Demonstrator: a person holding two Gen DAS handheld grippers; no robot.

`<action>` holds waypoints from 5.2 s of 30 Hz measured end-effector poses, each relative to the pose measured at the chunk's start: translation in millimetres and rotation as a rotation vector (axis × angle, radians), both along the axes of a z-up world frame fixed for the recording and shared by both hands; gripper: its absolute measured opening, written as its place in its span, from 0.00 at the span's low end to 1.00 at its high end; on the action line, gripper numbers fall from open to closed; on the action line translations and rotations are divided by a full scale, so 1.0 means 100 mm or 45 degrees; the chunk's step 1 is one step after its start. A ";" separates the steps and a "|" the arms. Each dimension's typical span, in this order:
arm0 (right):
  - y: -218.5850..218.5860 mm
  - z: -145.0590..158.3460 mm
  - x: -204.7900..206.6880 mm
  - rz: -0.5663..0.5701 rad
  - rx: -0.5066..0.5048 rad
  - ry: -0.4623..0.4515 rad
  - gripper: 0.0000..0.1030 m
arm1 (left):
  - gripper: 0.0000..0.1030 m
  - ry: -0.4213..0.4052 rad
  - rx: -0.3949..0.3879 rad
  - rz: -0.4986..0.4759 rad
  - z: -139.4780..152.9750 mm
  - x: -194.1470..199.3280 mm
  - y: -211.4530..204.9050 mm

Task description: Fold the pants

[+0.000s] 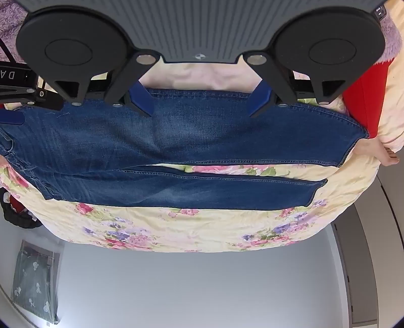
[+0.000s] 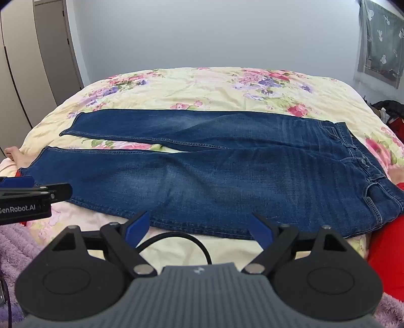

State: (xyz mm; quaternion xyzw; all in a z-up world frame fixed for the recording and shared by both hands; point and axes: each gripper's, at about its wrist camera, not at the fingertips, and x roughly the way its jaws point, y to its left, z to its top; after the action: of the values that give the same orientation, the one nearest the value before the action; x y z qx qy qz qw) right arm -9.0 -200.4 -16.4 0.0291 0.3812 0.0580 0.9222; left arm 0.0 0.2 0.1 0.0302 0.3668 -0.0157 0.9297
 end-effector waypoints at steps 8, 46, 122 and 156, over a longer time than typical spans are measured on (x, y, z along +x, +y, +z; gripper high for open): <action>-0.01 0.01 0.00 -0.005 -0.012 -0.001 0.80 | 0.95 0.005 -0.001 0.007 0.00 0.01 0.01; 0.01 0.03 -0.06 -0.021 -0.046 -0.008 0.80 | 0.95 -0.013 -0.005 -0.010 0.00 -0.04 -0.02; -1.46 -0.48 0.99 -0.014 -0.204 0.177 0.63 | 0.56 0.152 0.368 -0.227 0.02 0.86 1.30; -1.97 -1.07 1.29 0.178 -0.689 0.382 0.46 | 0.19 0.537 1.341 -0.592 -1.58 1.17 1.88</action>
State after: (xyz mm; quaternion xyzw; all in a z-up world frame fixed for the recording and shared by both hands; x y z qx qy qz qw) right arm 120.4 -397.2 -123.5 -0.2352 0.5157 0.0127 0.8238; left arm 117.4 188.5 -158.2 0.5610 0.4851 -0.0402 0.6696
